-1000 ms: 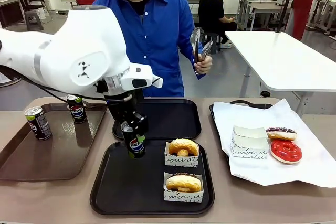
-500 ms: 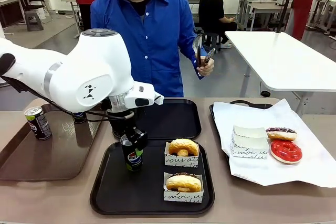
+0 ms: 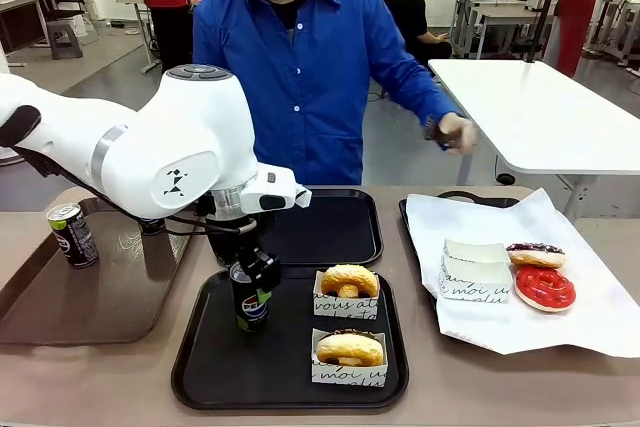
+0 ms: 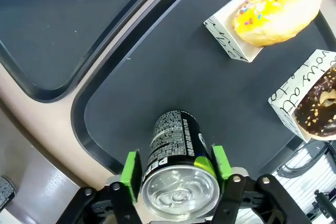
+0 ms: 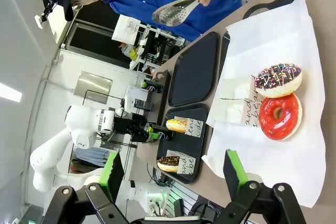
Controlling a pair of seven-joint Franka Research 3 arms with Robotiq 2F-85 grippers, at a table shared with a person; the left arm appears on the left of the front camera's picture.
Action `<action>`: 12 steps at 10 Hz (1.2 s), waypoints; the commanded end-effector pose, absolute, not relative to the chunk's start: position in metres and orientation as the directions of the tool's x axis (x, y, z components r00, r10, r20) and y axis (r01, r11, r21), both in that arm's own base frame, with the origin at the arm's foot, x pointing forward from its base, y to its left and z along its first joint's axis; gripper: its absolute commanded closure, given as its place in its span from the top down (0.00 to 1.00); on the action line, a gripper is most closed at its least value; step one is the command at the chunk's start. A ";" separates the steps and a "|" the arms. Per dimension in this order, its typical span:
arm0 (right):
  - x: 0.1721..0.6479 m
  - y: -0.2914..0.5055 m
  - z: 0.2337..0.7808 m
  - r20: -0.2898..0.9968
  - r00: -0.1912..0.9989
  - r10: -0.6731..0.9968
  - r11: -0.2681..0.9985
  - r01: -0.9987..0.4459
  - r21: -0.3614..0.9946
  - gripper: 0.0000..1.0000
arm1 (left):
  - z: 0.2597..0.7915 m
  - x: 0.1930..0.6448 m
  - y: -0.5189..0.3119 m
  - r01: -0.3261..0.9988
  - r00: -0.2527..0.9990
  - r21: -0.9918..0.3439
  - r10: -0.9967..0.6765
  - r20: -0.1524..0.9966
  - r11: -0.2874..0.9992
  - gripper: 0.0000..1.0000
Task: Set up donuts and drinks on trays.
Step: Pick up one Pepsi coke and place it on the Flat Tray.
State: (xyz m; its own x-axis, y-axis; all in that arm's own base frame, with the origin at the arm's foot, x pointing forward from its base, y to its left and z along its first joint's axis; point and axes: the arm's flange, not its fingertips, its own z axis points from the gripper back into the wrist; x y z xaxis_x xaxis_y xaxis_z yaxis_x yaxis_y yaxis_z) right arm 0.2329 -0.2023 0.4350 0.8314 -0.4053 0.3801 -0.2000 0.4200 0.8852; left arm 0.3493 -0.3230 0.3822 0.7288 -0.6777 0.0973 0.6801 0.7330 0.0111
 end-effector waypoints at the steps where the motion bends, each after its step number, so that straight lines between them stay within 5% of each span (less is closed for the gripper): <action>1: 0.234 -0.203 0.434 0.394 0.825 -0.406 0.411 -0.220 0.885 1.00 | 0.392 0.350 -0.328 0.655 0.749 0.026 -0.654 0.111 0.755 1.00; 3: 0.234 -0.203 0.434 0.394 0.825 -0.406 0.411 -0.220 0.885 1.00 | 0.413 0.354 -0.319 0.612 0.779 0.016 -0.607 0.155 0.790 0.91; 4: 0.234 -0.203 0.434 0.394 0.825 -0.406 0.411 -0.220 0.885 1.00 | 0.425 0.359 -0.311 0.577 0.803 0.006 -0.569 0.177 0.816 1.00; 12: 0.234 -0.203 0.434 0.394 0.825 -0.406 0.411 -0.220 0.885 1.00 | 0.469 0.356 -0.284 0.510 0.841 -0.028 -0.491 0.229 0.860 1.00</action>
